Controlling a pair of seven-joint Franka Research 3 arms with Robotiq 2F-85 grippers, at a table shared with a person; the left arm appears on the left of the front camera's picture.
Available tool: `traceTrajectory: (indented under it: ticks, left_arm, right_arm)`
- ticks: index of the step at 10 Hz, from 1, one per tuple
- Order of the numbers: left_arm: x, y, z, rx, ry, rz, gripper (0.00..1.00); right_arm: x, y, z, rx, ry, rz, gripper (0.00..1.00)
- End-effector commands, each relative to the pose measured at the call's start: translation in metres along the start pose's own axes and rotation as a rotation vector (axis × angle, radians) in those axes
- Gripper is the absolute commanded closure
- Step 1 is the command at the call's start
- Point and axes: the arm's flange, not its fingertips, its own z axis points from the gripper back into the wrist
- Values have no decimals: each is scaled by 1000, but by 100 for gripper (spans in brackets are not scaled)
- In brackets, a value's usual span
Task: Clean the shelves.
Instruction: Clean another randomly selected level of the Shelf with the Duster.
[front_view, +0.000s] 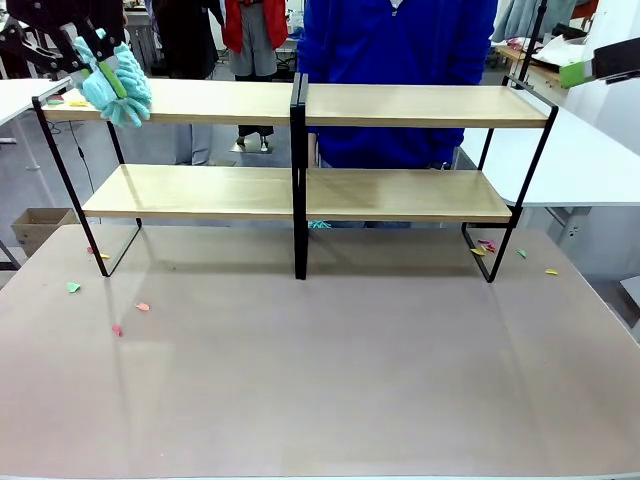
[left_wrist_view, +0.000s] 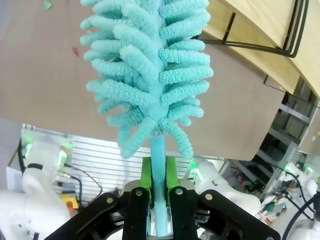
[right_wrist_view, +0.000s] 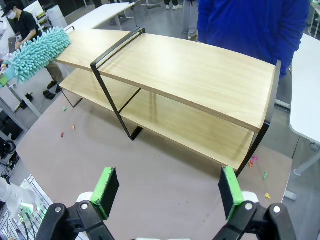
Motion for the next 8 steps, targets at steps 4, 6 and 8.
traceTrajectory:
  ticks: [4,6,8]
  left_arm:
    - [26,15,13,43,0,109,88]
    - [32,20,7,61,16,130,88]
    - [29,29,12,93,5,172,88]
  right_arm:
    - [0,-1,1,3,-3,-3,0]
    - [0,-1,1,3,-3,-3,0]
    - [0,-1,1,3,-3,-3,0]
